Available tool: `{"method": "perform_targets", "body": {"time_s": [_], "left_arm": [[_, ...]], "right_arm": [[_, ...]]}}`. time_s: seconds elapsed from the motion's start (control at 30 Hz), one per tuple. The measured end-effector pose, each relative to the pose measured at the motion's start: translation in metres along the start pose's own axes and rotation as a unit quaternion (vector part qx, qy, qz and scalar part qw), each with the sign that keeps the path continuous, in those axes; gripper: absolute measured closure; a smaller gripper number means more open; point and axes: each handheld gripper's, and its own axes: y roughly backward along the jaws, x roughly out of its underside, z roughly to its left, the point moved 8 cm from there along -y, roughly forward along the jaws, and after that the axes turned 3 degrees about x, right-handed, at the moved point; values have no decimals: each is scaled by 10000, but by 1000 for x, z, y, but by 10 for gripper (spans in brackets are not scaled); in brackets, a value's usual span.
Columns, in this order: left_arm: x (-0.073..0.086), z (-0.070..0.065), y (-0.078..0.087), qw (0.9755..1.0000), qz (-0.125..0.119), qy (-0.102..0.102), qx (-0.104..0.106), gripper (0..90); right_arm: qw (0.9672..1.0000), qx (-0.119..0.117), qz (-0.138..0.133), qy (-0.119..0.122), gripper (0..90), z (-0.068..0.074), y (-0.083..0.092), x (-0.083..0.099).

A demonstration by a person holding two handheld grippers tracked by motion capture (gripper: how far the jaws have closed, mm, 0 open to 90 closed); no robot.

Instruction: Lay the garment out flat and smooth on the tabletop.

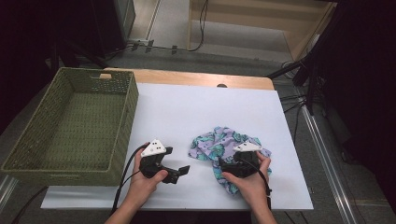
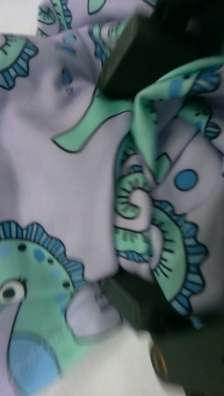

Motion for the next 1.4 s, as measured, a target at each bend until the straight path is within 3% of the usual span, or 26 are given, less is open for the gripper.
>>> {"method": "perform_targets", "body": {"time_s": [0.03,0.07,0.13,0.23,0.27,0.33,0.43,0.47,0.57,0.63,0.7,0.73,0.77,0.8,0.83,0.87,0.9,0.97,1.0,1.03,1.07,1.13,1.2,1.23,1.33,1.4], "left_arm": [[0,0,0,10000,20,-1,-1,0],[1,0,-1,10000,39,-5,-6,0],[2,-1,-2,10000,83,-12,17,0],[3,-2,-4,9999,143,-52,34,8],[3,-2,-4,9999,150,-63,26,8],[3,-1,-4,9999,139,-44,25,8],[4,3,-4,9999,151,-3,8,8],[4,3,-3,9999,136,20,23,8],[1,4,1,10000,36,-6,77,9],[-1,3,3,9999,-40,-36,140,9],[-10,-6,13,9976,-365,-203,544,9],[-10,-6,13,9976,-365,-203,544,9],[-12,-9,16,9966,-424,-294,647,44],[-14,-12,18,9953,-473,-362,761,122],[-13,-12,17,9959,-420,-330,727,201],[-13,-12,17,9959,-420,-330,727,299],[-9,-5,12,9985,-196,-185,484,446],[-4,1,9,9989,-127,-14,446,630],[-2,4,8,9991,-82,13,416,717],[-2,4,8,9991,-82,13,416,787],[-1,5,8,9993,-45,2,361,833],[-4,3,10,9993,-119,-109,327,863],[-5,1,10,9993,-130,-191,282,876],[-8,-1,12,9991,-150,-349,176,877],[-13,-6,16,9985,-267,-441,157,879],[-26,-14,28,9965,-564,-603,159,880]], "right_arm": [[10000,-17,-64,38,298,1,2,-1],[9998,-26,-177,86,491,1,4,-1],[9993,56,-359,126,632,0,8,-1],[9985,-100,-518,149,692,3,11,-2],[9975,-358,-604,114,703,6,13,-3],[9930,-851,-820,-28,708,16,21,-8],[9879,-1104,-1078,135,707,34,33,-17],[9823,-1370,-1243,280,708,52,42,-24],[9672,-1944,-1559,494,707,82,62,-33],[9504,-2467,-1826,505,707,100,79,-40],[9357,-2763,-2105,611,703,108,97,-47],[9357,-2763,-2105,611,703,108,97,-47],[9302,-2874,-2238,445,695,103,105,-52],[9306,-2865,-2259,285,647,96,103,-53],[9334,-2832,-2204,87,605,86,98,-53],[9334,-2832,-2204,87,605,86,98,-53],[9465,-2483,-2029,-352,585,61,83,-48],[9659,-1724,-1832,-613,618,33,69,-39],[9704,-1453,-1761,-787,628,19,64,-35],[9704,-1453,-1761,-787,628,19,64,-35],[9676,-1425,-1692,-1213,685,-3,58,-28],[9708,-1167,-1663,-1278,687,-21,56,-22],[9715,-1045,-1669,-1322,688,-28,57,-21],[9714,-839,-1713,-1411,686,-42,60,-18],[9665,-884,-1838,-1557,656,-54,68,-20],[9636,-862,-1975,-1581,636,-58,76,-23]]}}
